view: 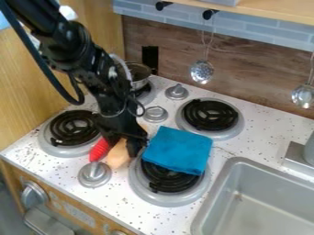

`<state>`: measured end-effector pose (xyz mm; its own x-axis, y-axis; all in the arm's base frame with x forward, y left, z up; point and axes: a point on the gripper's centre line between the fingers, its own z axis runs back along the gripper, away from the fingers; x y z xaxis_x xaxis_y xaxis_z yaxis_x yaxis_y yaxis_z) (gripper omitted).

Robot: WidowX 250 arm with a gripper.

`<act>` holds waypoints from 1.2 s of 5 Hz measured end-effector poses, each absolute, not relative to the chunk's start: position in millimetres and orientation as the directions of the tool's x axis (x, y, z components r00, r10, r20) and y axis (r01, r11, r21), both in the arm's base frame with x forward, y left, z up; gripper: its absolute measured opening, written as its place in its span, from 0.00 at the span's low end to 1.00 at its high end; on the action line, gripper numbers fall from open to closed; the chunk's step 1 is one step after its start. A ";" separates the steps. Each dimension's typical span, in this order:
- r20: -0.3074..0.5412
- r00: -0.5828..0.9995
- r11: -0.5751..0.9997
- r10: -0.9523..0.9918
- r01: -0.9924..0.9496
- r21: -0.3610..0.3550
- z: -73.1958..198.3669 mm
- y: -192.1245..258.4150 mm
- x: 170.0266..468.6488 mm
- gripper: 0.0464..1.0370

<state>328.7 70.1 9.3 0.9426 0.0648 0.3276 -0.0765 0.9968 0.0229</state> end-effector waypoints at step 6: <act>0.348 0.898 0.963 0.270 -0.260 -0.076 42.8 116.5 400.2 0.63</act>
